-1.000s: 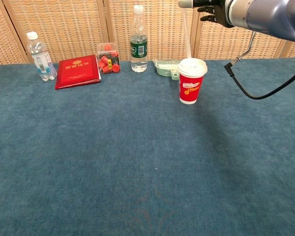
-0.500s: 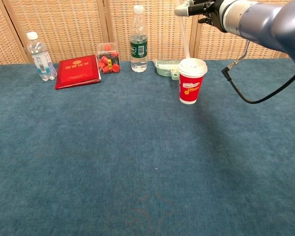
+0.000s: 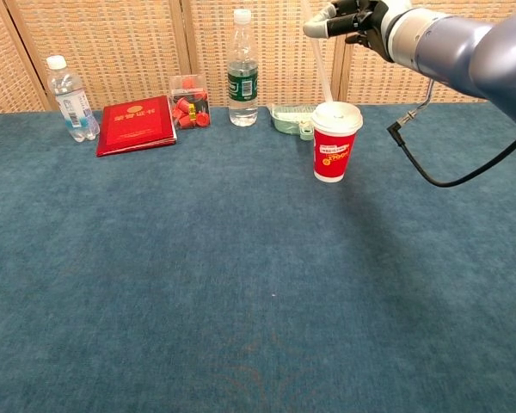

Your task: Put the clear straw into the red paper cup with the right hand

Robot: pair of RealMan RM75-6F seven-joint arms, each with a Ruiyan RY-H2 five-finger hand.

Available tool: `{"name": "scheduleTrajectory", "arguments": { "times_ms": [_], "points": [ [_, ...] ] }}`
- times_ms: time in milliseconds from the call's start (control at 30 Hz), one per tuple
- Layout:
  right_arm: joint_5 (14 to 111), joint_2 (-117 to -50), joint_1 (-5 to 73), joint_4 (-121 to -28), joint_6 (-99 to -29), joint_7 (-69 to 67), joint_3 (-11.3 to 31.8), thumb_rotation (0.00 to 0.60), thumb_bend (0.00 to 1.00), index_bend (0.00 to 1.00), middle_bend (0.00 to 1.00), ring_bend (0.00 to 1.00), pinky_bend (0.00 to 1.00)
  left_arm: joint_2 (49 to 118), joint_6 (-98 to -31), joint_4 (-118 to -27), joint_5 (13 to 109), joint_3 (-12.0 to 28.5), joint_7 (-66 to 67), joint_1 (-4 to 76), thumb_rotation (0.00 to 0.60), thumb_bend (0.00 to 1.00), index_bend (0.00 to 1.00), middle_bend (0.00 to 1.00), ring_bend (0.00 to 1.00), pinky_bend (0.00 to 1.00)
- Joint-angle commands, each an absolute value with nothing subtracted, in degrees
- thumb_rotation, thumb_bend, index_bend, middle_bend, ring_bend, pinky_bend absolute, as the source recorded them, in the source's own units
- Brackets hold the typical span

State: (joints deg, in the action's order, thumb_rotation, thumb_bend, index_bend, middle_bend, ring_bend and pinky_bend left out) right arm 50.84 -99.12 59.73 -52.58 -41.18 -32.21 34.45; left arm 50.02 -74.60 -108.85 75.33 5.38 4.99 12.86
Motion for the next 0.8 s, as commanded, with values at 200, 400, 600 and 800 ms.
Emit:
{"name": "scheduleTrajectory", "arguments": {
  "times_ms": [200, 400, 600, 800],
  "points": [
    [51.5, -99.3, 59.6, -52.7, -41.1, -32.3, 34.5, 0.6, 0.52, 0.68, 0.15, 0.0, 0.0, 50.1, -74.4, -108.7, 75.3, 5.5, 4.7, 13.1, 0.6, 0.0, 0.0, 0.0, 0.0, 0.0],
    [52.1, -99.7, 59.7, -52.2, -41.1, -32.2, 34.3, 0.6, 0.52, 0.68, 0.15, 0.0, 0.0, 50.1, -74.3, -108.4, 75.2, 5.4, 4.5, 13.0, 0.6, 0.0, 0.0, 0.0, 0.0, 0.0],
    [52.0, -100.1, 59.8, -51.3, -40.5, -32.2, 34.5, 0.6, 0.52, 0.68, 0.15, 0.0, 0.0, 50.2, -74.2, -108.1, 75.1, 5.4, 4.1, 13.0, 0.6, 0.0, 0.0, 0.0, 0.0, 0.0],
    [51.6, -100.3, 60.2, -50.5, -40.0, -32.4, 35.2, 0.6, 0.52, 0.68, 0.15, 0.0, 0.0, 50.3, -73.8, -107.8, 74.9, 5.5, 3.9, 13.3, 0.6, 0.0, 0.0, 0.0, 0.0, 0.0]
  ]
}}
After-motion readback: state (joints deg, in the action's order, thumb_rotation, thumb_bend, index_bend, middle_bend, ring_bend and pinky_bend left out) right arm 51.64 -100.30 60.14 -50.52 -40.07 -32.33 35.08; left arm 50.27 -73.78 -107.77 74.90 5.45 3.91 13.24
